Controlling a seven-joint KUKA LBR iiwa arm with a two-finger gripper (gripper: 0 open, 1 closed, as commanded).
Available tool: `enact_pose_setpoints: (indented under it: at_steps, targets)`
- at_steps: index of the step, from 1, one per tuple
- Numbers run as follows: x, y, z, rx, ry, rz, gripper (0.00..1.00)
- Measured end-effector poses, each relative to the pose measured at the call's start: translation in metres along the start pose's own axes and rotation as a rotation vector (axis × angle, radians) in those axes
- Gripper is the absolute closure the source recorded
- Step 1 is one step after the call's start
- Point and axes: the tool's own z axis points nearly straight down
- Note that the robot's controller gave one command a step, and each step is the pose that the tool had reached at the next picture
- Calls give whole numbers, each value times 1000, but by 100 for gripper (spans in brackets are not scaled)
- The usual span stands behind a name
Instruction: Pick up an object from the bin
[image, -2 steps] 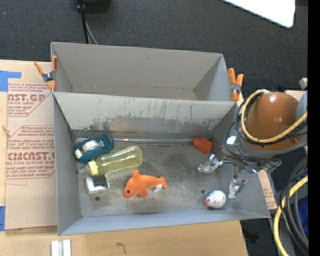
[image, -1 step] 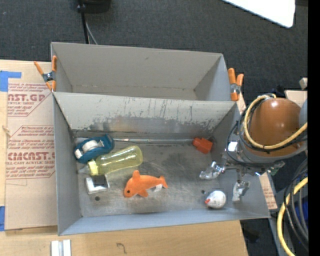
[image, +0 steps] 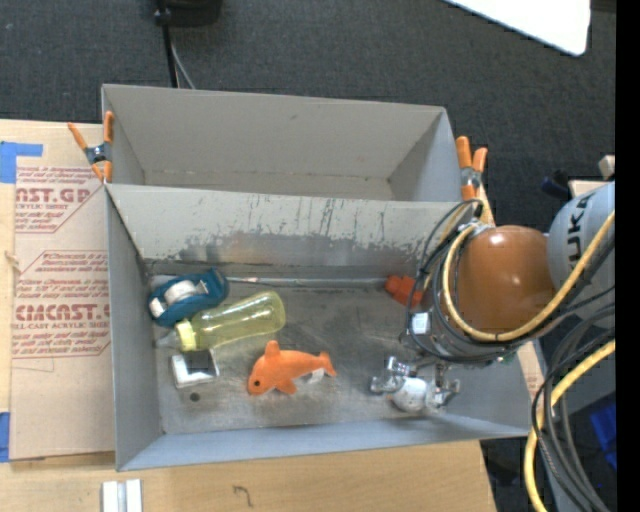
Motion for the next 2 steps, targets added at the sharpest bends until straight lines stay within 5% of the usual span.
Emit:
enact_pose_setpoints:
  at_steps: [1, 2]
  targets:
    - [0, 0, 0, 0, 0, 0, 100]
    - [3, 1, -50, -10, -4, 21, 100]
